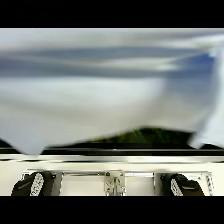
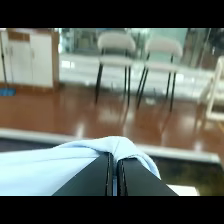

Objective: Fold the shirts.

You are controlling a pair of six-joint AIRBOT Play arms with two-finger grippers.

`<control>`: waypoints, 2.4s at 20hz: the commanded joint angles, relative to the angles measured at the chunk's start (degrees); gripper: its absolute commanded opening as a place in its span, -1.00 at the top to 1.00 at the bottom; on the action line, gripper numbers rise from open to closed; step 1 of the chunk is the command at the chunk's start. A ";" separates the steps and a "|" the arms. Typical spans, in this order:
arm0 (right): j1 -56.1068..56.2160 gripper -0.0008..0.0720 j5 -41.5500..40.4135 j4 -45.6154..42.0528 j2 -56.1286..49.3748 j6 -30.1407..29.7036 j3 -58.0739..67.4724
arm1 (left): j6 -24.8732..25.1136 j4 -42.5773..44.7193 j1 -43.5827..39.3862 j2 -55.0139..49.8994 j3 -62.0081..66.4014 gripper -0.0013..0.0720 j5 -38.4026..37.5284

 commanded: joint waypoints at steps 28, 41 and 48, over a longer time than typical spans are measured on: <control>6.27 0.79 -29.46 9.92 -66.64 6.58 -21.29 | 3.17 2.38 -17.11 -65.66 -26.97 0.85 31.47; 6.56 0.79 7.48 4.22 -63.58 10.23 -27.82 | 4.96 11.74 -14.49 -68.63 -23.23 0.86 -4.48; 8.26 -0.49 4.44 8.17 -62.86 10.56 -29.00 | 1.42 10.32 -14.53 -70.79 -22.84 -0.48 -3.85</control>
